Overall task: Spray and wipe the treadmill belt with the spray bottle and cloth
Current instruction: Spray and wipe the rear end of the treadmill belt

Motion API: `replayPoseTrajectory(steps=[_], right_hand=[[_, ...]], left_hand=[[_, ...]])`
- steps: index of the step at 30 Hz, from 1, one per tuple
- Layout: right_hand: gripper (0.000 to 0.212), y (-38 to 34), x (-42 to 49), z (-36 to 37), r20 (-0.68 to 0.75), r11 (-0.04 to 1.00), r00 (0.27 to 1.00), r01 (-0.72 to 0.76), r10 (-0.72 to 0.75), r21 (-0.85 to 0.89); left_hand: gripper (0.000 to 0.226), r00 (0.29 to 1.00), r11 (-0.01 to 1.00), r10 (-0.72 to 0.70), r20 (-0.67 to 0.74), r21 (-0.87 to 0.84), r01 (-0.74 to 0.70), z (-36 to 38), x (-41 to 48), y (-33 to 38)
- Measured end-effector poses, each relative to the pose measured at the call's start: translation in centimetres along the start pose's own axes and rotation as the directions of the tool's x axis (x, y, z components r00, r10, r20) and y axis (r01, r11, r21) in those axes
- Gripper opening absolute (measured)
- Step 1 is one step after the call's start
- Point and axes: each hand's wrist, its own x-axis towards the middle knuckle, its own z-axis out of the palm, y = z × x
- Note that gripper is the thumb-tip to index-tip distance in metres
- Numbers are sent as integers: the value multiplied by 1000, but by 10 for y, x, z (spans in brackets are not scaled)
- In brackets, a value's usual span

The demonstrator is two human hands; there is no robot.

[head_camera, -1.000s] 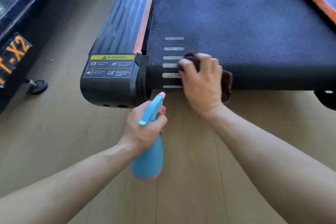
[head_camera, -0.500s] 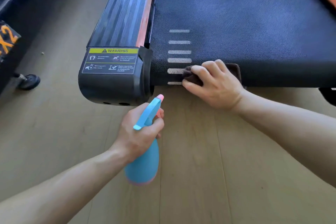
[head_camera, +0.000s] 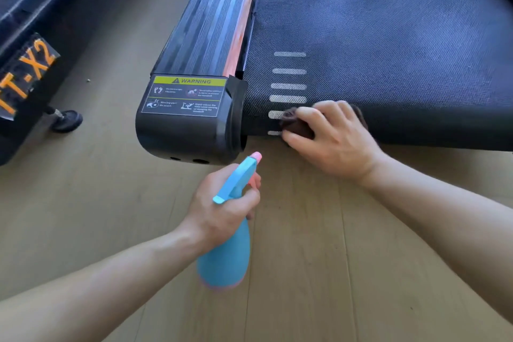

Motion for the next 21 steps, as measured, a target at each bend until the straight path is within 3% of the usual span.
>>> replayPoseTrajectory(steps=[2,6,12,17,21], right_hand=[[18,12,-21,-13,38,998,997,-64,64,0],[18,10,16,-18,46,909,909,-415,414,39],[32,35,112,11,311,868,843,-487,439,93],[28,0,65,-11,225,857,859,-495,459,141],[26,0,65,-14,251,854,860,-492,445,168]], left_hand=[[17,1000,999,-24,-15,-25,24,-5,1,0],[17,999,998,-20,-28,-67,18,-9,5,7],[17,999,995,36,-28,-93,-38,-5,9,20],[19,997,992,55,-47,-114,-60,-8,12,29],[19,997,987,55,-60,-145,-63,-13,11,30]])
